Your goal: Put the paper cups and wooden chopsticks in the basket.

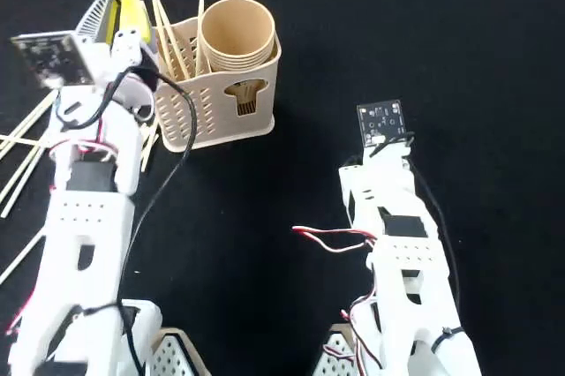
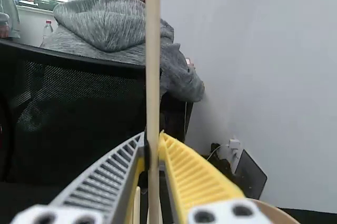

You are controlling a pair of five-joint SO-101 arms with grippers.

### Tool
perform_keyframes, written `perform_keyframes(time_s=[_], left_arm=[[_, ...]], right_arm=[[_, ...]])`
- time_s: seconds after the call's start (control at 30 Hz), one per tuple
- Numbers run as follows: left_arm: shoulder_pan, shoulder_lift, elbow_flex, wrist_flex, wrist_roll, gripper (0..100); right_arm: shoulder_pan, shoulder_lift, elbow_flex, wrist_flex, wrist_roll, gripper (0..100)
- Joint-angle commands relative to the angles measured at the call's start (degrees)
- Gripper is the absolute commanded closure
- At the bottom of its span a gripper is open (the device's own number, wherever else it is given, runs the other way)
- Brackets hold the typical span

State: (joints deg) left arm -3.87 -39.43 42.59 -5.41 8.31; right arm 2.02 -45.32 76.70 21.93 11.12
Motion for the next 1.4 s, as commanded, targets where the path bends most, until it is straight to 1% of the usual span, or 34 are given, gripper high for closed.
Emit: perform_keyframes(time_s=[0.0,0.2,0.23,0.3,0.37,0.43,0.6,0.77,0.83,0.9,0.97,1.03,1.13,1.2,1.27,1.33,1.37], left_arm=[[0.22,4.40,-3.03,-2.90,0.26,97],[0.22,5.10,-2.95,-2.46,0.26,97],[0.22,5.19,-2.86,-1.85,0.26,97],[0.48,5.01,-3.21,1.85,0.00,96],[0.48,4.92,-4.53,7.82,0.18,91],[0.22,4.92,-7.69,16.09,0.26,85],[-3.56,4.92,-18.42,39.38,-0.62,83],[-10.15,5.54,-29.93,61.89,-7.56,83],[-13.76,5.63,-31.78,68.31,-11.52,83],[-17.98,5.63,-31.60,72.18,-15.65,83],[-22.64,5.80,-31.08,74.46,-20.75,83],[-27.47,7.03,-28.79,74.90,-25.76,83],[-33.27,10.64,-25.71,74.37,-30.33,83],[-36.70,14.86,-24.22,71.21,-31.03,83],[-40.40,20.13,-24.13,66.29,-30.77,83],[-42.86,26.02,-25.27,61.63,-29.10,83],[-43.65,29.19,-26.68,60.57,-27.69,83]], right_arm=[[-0.26,-1.27,-0.75,-0.70,0.44,98.5],[-0.26,-1.27,-0.75,-0.79,0.44,98.5],[-0.26,-1.27,-0.75,-0.79,0.44,98.5],[-0.26,-1.27,-0.75,-0.79,0.44,98.5],[-0.26,-1.27,-0.75,-0.79,0.44,98.5],[-0.26,-1.27,-0.75,-0.79,0.44,98.5],[-0.26,-1.27,-0.75,-0.79,0.44,98.5],[-0.26,-1.27,-0.75,-0.79,0.44,98.5],[-0.26,-1.27,-0.75,-0.79,0.44,98.5],[-0.26,-1.27,-0.75,-0.79,0.44,98.5],[-0.26,-1.27,-0.75,-0.79,0.44,98.5],[-0.26,-1.27,-0.75,-0.79,0.44,98.5],[-0.26,-1.27,-0.75,-0.79,0.44,98.5],[-0.26,-1.27,-0.75,-0.79,0.44,98.5],[-0.26,-1.27,-0.75,-0.70,0.44,98.5],[-0.26,-1.27,-0.66,-0.70,0.44,98.5],[-0.26,-1.27,-0.66,-0.70,0.44,98.5]])
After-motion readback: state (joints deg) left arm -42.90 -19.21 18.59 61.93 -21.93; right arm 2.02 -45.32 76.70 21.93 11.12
